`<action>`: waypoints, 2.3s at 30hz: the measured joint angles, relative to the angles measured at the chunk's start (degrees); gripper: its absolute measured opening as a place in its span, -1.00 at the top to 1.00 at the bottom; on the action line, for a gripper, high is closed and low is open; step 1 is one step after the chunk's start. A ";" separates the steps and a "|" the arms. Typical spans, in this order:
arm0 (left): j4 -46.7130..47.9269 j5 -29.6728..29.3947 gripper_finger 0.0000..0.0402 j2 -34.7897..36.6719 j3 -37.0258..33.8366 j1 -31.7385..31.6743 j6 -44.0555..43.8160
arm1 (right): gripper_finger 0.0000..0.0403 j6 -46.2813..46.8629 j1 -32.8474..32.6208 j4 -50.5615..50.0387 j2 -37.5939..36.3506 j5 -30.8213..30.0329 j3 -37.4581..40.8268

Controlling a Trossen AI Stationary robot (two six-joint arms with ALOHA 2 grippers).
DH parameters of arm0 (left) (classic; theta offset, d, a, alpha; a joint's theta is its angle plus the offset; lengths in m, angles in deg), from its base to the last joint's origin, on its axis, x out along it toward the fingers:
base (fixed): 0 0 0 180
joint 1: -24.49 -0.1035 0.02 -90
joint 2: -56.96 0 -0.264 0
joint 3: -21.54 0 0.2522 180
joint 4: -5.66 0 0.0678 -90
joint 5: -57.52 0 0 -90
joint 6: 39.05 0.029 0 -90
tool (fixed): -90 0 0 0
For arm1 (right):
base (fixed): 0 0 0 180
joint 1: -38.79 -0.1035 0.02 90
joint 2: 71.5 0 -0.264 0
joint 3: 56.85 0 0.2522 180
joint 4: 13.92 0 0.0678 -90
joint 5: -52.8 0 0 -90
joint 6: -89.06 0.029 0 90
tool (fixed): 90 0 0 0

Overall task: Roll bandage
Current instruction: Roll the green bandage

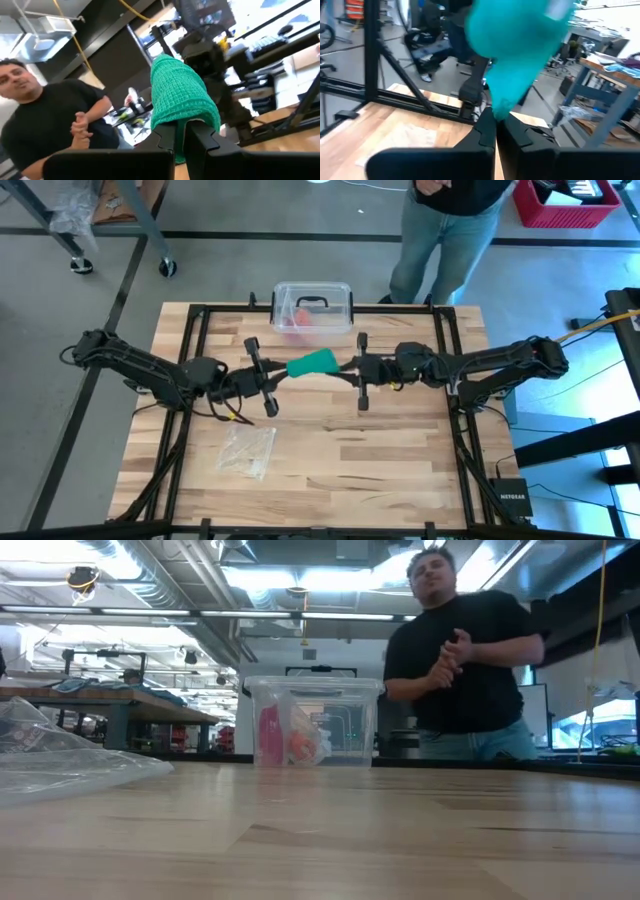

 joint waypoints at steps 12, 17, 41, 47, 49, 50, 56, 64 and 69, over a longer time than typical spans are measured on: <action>-0.30 0.46 0.96 -0.57 0.01 -0.04 1.76 | 0.99 0.03 -1.21 2.73 0.02 2.20 0.00; -0.19 0.31 0.96 -1.73 0.02 -0.37 5.49 | 0.98 0.26 -2.05 4.50 0.42 4.98 0.00; -2.92 2.64 0.96 -6.95 0.13 -0.74 8.98 | 0.76 0.89 -4.16 9.87 0.68 1.83 0.09; -3.15 2.98 0.96 -6.97 0.09 -1.98 4.22 | 0.34 -3.84 -4.18 11.34 1.43 0.91 0.09; -3.12 3.08 0.96 -6.97 0.05 -2.41 2.19 | 0.22 -5.64 -4.16 11.83 1.73 0.51 0.09; -3.16 3.21 0.96 -6.97 0.04 -2.64 1.31 | 0.17 -6.91 -4.16 11.99 1.84 0.59 0.09; -3.04 4.42 0.96 -6.97 0.00 -2.73 -0.43 | 0.07 -15.36 -4.18 12.06 3.69 0.91 0.00; -0.28 4.10 0.96 -7.04 -0.09 -3.17 -3.87 | 0.14 -24.27 -4.22 11.48 5.49 -5.18 -0.02; 4.79 3.22 0.96 -6.95 0.13 -3.28 -5.88 | 0.16 -23.64 -5.55 12.51 5.49 -5.26 0.04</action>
